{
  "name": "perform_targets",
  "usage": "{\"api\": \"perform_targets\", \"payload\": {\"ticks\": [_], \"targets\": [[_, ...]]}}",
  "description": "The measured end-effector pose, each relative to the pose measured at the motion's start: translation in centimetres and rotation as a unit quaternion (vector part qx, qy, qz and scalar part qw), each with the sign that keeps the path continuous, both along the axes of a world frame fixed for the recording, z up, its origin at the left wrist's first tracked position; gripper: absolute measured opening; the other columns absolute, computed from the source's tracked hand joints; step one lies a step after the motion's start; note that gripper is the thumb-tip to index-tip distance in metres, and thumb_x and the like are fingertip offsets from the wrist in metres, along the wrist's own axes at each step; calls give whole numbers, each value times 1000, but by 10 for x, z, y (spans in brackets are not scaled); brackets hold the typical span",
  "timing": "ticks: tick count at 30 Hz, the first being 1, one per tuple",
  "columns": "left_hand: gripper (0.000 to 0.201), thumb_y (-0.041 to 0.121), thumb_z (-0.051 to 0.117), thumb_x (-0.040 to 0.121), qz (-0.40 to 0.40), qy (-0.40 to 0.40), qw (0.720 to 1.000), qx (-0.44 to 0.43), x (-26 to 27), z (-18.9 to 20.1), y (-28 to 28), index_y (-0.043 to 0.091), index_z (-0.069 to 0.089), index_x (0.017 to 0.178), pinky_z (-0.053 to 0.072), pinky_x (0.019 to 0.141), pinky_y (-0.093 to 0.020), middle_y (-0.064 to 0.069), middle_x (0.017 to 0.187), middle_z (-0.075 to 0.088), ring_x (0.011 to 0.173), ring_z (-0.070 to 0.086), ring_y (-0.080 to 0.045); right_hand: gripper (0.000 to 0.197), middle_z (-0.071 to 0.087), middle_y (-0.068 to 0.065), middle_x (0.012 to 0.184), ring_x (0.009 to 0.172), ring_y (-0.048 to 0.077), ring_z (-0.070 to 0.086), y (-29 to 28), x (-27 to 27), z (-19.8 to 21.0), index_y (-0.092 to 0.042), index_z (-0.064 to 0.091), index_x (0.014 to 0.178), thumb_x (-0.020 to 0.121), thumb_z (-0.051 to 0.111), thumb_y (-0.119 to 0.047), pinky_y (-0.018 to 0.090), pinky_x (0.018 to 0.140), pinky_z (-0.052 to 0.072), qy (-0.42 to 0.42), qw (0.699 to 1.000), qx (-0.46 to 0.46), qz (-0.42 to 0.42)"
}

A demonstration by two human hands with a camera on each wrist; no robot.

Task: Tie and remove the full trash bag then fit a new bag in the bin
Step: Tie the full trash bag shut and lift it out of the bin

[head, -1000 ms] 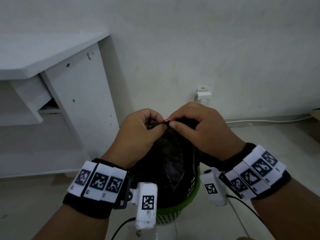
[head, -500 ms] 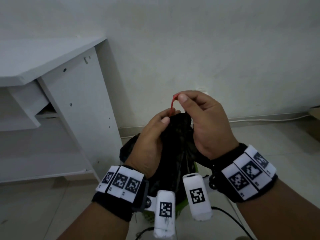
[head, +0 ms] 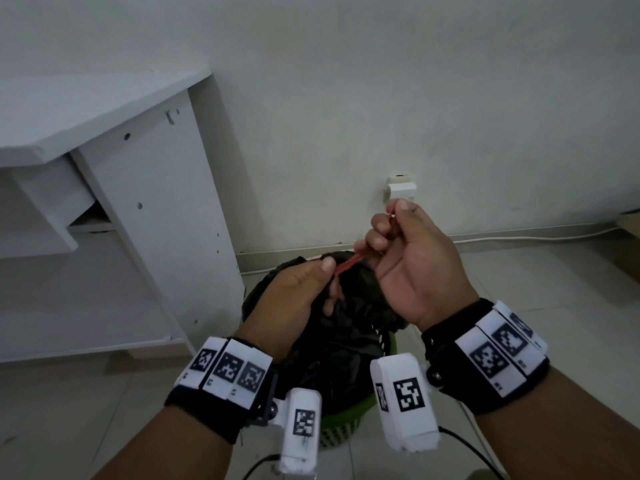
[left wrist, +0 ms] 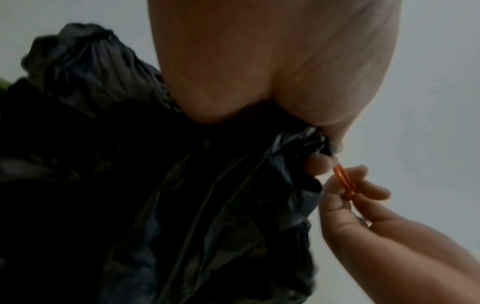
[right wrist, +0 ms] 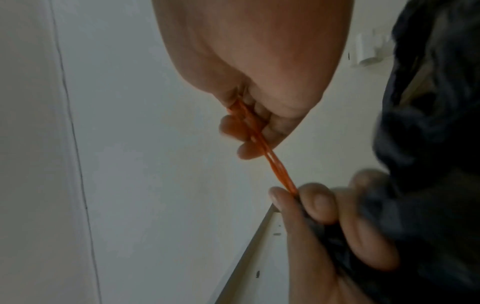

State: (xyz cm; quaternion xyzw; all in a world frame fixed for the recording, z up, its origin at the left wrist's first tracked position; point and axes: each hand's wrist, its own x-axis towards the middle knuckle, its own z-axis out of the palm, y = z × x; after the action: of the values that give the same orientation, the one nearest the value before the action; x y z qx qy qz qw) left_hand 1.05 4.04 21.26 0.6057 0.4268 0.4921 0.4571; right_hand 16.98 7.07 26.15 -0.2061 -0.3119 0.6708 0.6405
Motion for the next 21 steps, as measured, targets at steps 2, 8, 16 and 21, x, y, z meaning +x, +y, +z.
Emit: {"api": "perform_targets", "payload": {"ticks": [2,8,16,21], "targets": [[42,42,47,101,-2,139,988,70,-16,-16,2,19,57,67,39,59,-17,8,57,53,55,49,-6,22,41,-1,62,49,11,33,0,4,-9,-16,50,86,104,38,-19,25,50,40,-52,999,2,4],[35,41,46,100,48,406,873,265,-62,-69,16,27,65,74,47,71,-36,19,67,56,65,55,-10,19,43,-5,60,52,12,37,1,20,-55,-15,57,84,100,49,-20,29,53,33,-464,867,142,-113],[34,39,43,97,108,555,772,292,-85,-122,8,30,70,80,41,71,-36,11,73,67,73,60,-21,28,61,0,76,67,19,56,-4,29,-116,-17,64,88,98,40,-29,30,59,46,-746,544,379,-55],[33,39,45,96,115,605,734,286,-95,-149,8,25,72,82,34,66,-34,2,90,66,71,60,-25,11,57,0,62,47,22,55,0,36,-138,-19,64,72,82,59,-22,21,41,31,-809,374,453,-36]]}}
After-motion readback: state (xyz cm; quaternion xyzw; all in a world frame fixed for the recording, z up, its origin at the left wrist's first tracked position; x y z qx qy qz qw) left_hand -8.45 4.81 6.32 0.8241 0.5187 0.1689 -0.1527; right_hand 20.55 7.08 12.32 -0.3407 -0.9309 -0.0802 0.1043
